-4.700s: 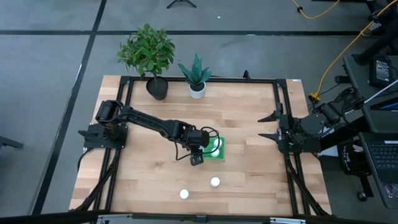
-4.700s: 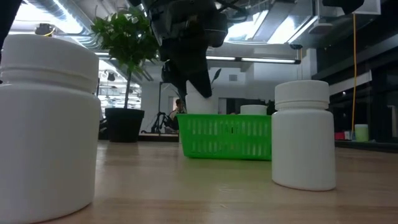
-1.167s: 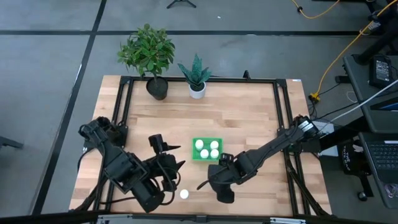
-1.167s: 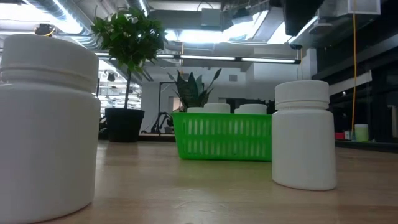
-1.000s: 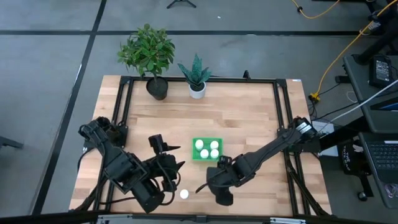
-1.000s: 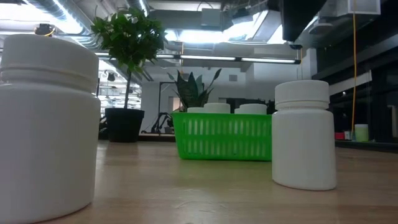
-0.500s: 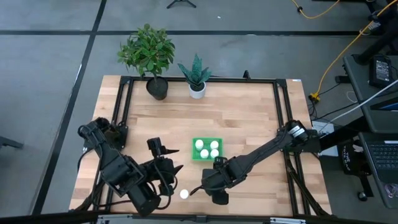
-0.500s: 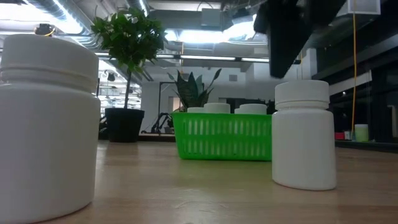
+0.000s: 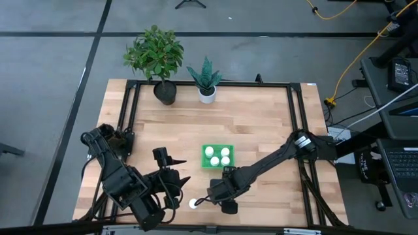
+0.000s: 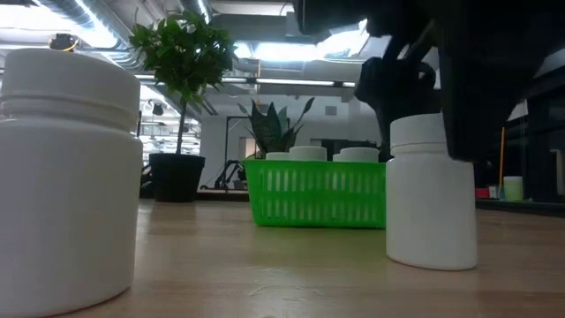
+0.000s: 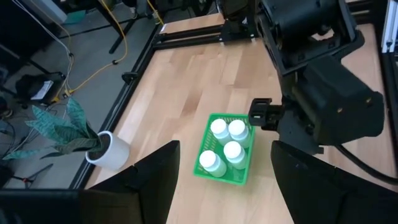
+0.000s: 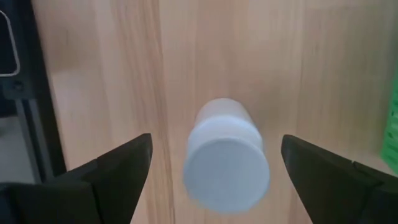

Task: Pick and place pill bottles into a basket
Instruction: Put the white pill bottle into the green basket

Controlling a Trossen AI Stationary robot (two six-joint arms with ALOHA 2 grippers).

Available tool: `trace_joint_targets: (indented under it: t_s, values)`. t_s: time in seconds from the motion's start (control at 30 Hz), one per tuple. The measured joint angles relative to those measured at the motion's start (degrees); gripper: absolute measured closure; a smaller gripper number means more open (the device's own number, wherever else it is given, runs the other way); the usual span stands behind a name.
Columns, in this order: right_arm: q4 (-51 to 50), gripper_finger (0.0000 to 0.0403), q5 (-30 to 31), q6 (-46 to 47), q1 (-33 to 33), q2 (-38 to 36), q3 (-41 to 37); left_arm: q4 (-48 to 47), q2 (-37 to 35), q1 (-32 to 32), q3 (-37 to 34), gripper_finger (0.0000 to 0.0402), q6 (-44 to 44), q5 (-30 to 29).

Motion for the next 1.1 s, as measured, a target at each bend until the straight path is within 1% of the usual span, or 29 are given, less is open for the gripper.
trace_joint_targets:
  t_s: [0.13,0.23,0.43,0.6,0.8,0.9,1.1]
  values:
    - [-0.01,0.0046,0.0,-0.96,-0.38,0.31,0.0,0.0,0.0,0.0,0.0,0.0157,-0.31,0.0]
    - [-0.02,0.0057,0.02,-0.92,-0.81,0.3,0.0,0.0,0.0,0.0,0.0,0.0157,-0.39,0.0]
    - [-0.07,0.0117,-0.08,-1.36,-0.88,0.29,0.0,0.0,0.0,0.0,0.0,0.0157,-0.5,0.0]
    - [-0.11,0.017,-2.41,-2.29,-0.88,0.29,0.0,0.0,0.0,0.0,0.0,0.0157,-0.46,0.0]
    - [0.0,0.0226,-2.61,-2.45,-0.88,0.18,0.0,0.0,0.0,0.0,0.0,0.0157,-0.44,0.0]
    - [0.02,0.0234,-2.8,-2.47,-0.88,0.16,0.0,0.0,0.0,0.0,0.0,0.0157,-0.42,0.0]
    - [0.04,0.0225,-2.89,-2.44,-0.88,0.16,0.0,0.0,0.0,0.0,0.0,0.0157,-0.3,0.0]
